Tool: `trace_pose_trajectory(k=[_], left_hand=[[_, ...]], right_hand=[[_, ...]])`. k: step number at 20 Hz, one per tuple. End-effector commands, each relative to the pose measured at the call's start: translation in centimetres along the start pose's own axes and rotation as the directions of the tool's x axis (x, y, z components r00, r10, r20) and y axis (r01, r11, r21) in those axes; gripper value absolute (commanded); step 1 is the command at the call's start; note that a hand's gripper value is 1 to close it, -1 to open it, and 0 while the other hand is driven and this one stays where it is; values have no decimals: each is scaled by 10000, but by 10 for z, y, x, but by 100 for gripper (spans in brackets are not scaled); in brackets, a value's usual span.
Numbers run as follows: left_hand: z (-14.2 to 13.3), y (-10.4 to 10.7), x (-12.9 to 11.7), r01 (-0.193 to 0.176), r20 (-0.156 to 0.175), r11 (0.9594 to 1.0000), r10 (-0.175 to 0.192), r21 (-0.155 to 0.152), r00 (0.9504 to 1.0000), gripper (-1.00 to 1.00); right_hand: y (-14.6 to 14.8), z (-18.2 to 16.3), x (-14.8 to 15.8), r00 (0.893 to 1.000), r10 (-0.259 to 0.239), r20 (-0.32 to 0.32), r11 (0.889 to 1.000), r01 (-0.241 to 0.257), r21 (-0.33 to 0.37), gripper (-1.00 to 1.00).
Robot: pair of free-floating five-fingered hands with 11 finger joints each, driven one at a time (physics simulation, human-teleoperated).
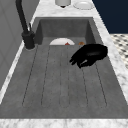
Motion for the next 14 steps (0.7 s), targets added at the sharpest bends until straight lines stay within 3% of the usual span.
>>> trace_pose_trajectory(k=[1, 7, 14], left_hand=[[0, 0, 0, 0, 0, 10000, 0, 0, 10000, 0], [0, 0, 0, 0, 0, 10000, 0, 0, 10000, 0], [0, 0, 0, 0, 0, 10000, 0, 0, 10000, 0]], right_hand=[[-3, -21, -21, 9997, -232, -97, 9997, 231, -105, 100], [-3, -55, -52, 9996, -275, 2, 9996, 275, 37, 100], [27, -130, -72, 10000, -60, -22, 9995, 60, -321, 100]])
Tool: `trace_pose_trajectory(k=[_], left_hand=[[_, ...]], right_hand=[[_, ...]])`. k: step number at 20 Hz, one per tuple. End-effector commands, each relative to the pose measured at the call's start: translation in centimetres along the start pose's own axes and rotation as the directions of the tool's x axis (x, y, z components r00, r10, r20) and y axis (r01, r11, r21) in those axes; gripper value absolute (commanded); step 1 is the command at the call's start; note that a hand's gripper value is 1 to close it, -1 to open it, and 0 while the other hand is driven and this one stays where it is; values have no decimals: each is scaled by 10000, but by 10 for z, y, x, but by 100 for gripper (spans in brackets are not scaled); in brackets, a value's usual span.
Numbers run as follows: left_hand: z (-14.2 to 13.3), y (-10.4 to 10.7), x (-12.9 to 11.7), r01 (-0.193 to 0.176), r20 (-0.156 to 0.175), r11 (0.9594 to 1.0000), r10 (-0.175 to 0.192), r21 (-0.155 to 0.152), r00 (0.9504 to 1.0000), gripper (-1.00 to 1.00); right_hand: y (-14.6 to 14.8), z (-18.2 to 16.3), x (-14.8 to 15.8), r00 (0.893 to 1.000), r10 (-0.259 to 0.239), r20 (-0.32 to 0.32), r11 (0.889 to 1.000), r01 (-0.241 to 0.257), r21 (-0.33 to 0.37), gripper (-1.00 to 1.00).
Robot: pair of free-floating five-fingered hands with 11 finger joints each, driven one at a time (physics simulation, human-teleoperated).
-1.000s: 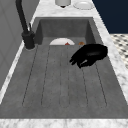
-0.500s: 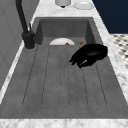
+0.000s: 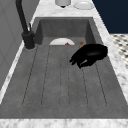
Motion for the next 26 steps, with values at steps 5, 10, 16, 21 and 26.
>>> trace_pose_trajectory(k=[5, 10, 16, 21, 26], left_hand=[[0, 0, 0, 0, 0, 10000, 0, 0, 10000, 0], [0, 0, 0, 0, 0, 10000, 0, 0, 10000, 0], [0, 0, 0, 0, 0, 10000, 0, 0, 10000, 0], [0, 0, 0, 0, 0, 10000, 0, 0, 10000, 0], [0, 0, 0, 0, 0, 10000, 0, 0, 10000, 0]], right_hand=[[36, -86, -18, 10000, 11, -45, 9994, -13, -358, 100], [67, -133, -45, 9994, -316, 129, 9984, 322, -470, 100], [106, -182, -75, 9991, -322, 288, 9977, 338, -591, 100], [137, -228, -92, 9994, -50, 354, 9992, 64, -394, 100], [142, -273, -107, 9973, -589, 445, 9892, 524, 1367, 100]])
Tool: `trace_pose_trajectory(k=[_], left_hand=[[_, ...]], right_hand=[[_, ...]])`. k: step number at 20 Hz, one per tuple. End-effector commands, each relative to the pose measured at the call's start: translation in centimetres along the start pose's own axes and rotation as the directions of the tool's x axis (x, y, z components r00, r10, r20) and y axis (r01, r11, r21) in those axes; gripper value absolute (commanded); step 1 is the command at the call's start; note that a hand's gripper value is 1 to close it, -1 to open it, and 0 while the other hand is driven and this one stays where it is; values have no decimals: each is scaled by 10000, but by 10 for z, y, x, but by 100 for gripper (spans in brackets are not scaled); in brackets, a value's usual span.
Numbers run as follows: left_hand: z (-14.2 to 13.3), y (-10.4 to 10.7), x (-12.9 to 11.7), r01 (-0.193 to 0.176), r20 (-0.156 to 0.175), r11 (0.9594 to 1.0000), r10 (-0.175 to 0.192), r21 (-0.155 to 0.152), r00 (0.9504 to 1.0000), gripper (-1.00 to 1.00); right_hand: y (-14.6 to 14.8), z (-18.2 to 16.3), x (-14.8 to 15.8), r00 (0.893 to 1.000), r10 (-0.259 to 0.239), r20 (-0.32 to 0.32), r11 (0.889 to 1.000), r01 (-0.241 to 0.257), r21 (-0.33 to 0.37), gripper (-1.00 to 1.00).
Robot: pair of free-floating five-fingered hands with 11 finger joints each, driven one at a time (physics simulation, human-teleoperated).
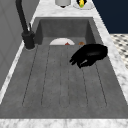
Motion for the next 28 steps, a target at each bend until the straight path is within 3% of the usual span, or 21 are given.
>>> trace_pose_trajectory(k=[1, 4, 7, 8, 9, 10, 11, 15, 17, 22, 28], left_hand=[[0, 0, 0, 0, 0, 10000, 0, 0, 10000, 0], [0, 0, 0, 0, 0, 10000, 0, 0, 10000, 0], [0, 0, 0, 0, 0, 10000, 0, 0, 10000, 0], [0, 0, 0, 0, 0, 10000, 0, 0, 10000, 0], [0, 0, 0, 0, 0, 10000, 0, 0, 10000, 0], [0, 0, 0, 0, 0, 10000, 0, 0, 10000, 0], [0, 0, 0, 0, 0, 10000, 0, 0, 10000, 0], [0, 0, 0, 0, 0, 10000, 0, 0, 10000, 0], [0, 0, 0, 0, 0, 10000, 0, 0, 10000, 0], [0, 0, 0, 0, 0, 10000, 0, 0, 10000, 0], [0, 0, 0, 0, 0, 10000, 0, 0, 10000, 0]], right_hand=[[10, -40, -13, 9998, 146, 93, 9998, -145, -151, 100], [-2, -57, -20, 9983, -236, 536, 9921, 168, 1241, 100], [0, -56, -28, 9911, -725, 1118, 9607, 393, 2747, 100], [2, -54, -30, 9870, -854, 1360, 9557, 426, 2911, -100], [-11, -34, -31, 9841, -1178, 1329, 9507, 731, 3015, -100], [-25, -26, -30, 9834, -1266, 1299, 9393, 768, 3344, -100], [-32, -19, -36, 9801, -1402, 1405, 9347, 842, 3453, -100], [-53, 3, -31, 9815, -1324, 1382, 9115, 658, 4060, -100], [-62, 9, -30, 9830, -1262, 1333, 9138, 629, 4013, -100], [-79, 22, -19, 9845, -1149, 1325, 9394, 643, 3369, -100], [-97, 18, 8, 9781, -1387, 1551, 9628, 965, 2526, -100]])
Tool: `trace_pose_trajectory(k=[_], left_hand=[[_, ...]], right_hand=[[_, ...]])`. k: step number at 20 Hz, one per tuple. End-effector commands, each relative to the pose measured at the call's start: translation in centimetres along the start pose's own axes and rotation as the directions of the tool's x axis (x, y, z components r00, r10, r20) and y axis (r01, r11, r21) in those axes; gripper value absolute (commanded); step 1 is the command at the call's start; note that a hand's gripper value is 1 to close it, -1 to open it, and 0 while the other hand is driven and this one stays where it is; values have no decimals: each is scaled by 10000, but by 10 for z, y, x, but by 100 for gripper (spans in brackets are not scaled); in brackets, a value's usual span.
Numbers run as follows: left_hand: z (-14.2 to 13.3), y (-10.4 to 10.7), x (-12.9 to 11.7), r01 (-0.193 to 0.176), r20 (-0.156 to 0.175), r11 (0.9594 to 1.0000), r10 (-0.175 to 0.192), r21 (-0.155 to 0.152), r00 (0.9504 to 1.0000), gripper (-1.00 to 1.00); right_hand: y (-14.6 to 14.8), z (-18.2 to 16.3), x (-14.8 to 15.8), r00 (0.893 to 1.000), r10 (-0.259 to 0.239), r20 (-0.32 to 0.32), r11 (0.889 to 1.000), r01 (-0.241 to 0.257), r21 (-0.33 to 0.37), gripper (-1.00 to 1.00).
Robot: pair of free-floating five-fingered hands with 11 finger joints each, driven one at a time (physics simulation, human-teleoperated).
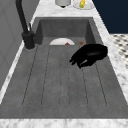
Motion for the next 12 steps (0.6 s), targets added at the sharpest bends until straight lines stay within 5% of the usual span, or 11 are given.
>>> trace_pose_trajectory(k=[1, 6, 12], left_hand=[[0, 0, 0, 0, 0, 10000, 0, 0, 10000, 0], [0, 0, 0, 0, 0, 10000, 0, 0, 10000, 0], [0, 0, 0, 0, 0, 10000, 0, 0, 10000, 0]], right_hand=[[-12, -1, 22, 9992, -184, 342, 9957, 214, -896, -100], [-23, -5, 57, 9994, 132, -314, 9947, -164, -1018, -100], [-35, -16, 80, 9797, 1025, -1724, 9929, -1114, -428, -100]])
